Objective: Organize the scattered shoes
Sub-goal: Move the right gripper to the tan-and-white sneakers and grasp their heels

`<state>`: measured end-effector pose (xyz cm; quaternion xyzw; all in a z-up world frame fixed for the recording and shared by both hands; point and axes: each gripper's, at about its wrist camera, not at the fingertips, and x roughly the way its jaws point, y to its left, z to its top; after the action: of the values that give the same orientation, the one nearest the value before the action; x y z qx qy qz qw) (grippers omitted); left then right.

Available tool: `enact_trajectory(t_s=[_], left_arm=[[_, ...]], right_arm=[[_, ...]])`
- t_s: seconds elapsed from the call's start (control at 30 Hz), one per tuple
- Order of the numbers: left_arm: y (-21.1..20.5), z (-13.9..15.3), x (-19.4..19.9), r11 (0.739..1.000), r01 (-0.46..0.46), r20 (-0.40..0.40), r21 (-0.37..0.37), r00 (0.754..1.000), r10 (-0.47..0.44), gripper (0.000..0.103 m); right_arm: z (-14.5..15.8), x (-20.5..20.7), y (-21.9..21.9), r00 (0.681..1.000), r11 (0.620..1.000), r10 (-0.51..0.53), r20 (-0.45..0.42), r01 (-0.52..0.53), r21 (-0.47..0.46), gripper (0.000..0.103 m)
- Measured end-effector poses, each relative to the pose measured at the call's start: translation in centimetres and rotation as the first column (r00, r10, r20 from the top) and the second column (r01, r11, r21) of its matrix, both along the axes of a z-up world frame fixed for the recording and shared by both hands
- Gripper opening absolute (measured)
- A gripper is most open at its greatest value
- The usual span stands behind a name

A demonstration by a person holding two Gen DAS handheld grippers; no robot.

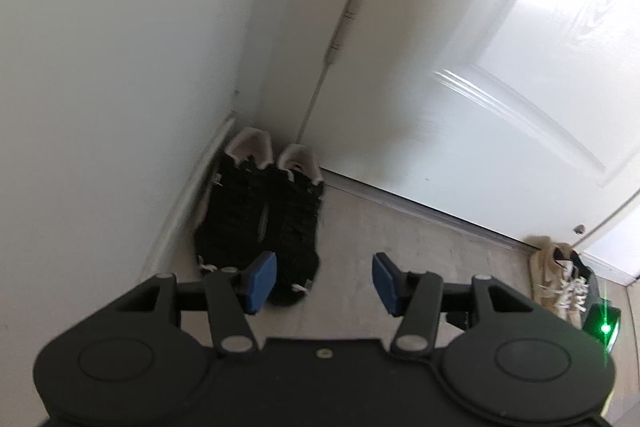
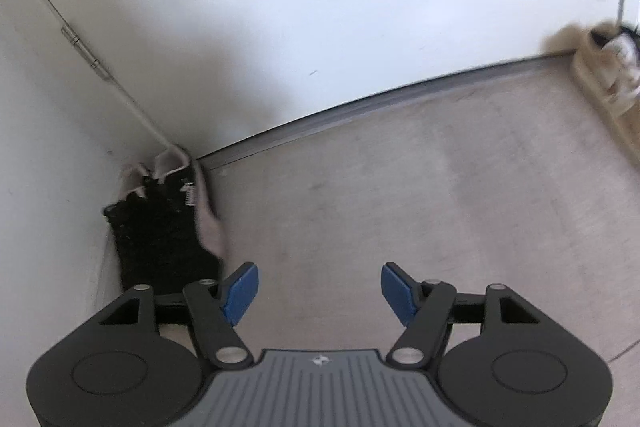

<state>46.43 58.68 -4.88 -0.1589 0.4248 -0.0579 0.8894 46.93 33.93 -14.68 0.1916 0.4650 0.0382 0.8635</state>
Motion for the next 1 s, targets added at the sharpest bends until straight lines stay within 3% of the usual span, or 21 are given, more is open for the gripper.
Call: enact_trajectory(t_s=[0.2, 0.37, 0.47, 0.53, 0.67, 0.73, 0.87, 1.0], left_arm=[[-5.4, -0.3, -0.9, 1.000, 0.006, -0.018, 0.026, 1.000, -0.006, 0.054], [-14.8, -0.1, -3.6, 0.993, -0.065, 0.002, 0.095, 0.998, 0.066, 0.055], [-19.8, -0.5, -4.6, 0.990, -0.136, -0.070, 0.044, 0.988, 0.139, 0.055], [-24.0, -1.4, -4.5, 0.996, -0.091, -0.098, 0.016, 0.991, 0.092, 0.055], [-32.4, -3.0, -2.4, 0.995, 0.068, -0.056, 0.068, 0.996, -0.065, 0.055], [-35.4, -3.7, -1.3, 0.992, 0.123, -0.041, 0.022, 0.992, -0.122, 0.055], [-39.6, -4.5, -0.6, 0.981, 0.196, -0.031, 0.002, 0.980, -0.196, 0.054], [-41.0, -6.1, 0.6, 0.968, 0.249, -0.023, 0.021, 0.968, -0.249, 0.054]], right_arm=[[1.0, -2.4, -8.6, 0.996, 0.996, -0.083, -0.010, 0.084, 0.010, 0.069], [-0.6, -4.0, -18.2, 0.996, 0.995, -0.091, 0.005, 0.091, -0.027, 0.069], [-1.8, -4.8, -24.3, 0.995, 0.992, -0.102, 0.014, 0.103, -0.074, 0.069], [-2.1, -5.4, -27.8, 0.993, 0.986, -0.120, 0.023, 0.121, -0.116, 0.069], [-2.7, -6.5, -34.6, 0.987, 0.967, -0.153, 0.043, 0.159, -0.198, 0.069], [-3.0, -7.1, -38.1, 0.984, 0.955, -0.170, 0.054, 0.177, -0.239, 0.069], [-3.4, -7.4, -42.5, 0.979, 0.941, -0.198, 0.055, 0.205, -0.271, 0.069], [-3.6, -4.6, -43.2, 0.985, 0.945, -0.146, 0.096, 0.168, -0.282, 0.069]])
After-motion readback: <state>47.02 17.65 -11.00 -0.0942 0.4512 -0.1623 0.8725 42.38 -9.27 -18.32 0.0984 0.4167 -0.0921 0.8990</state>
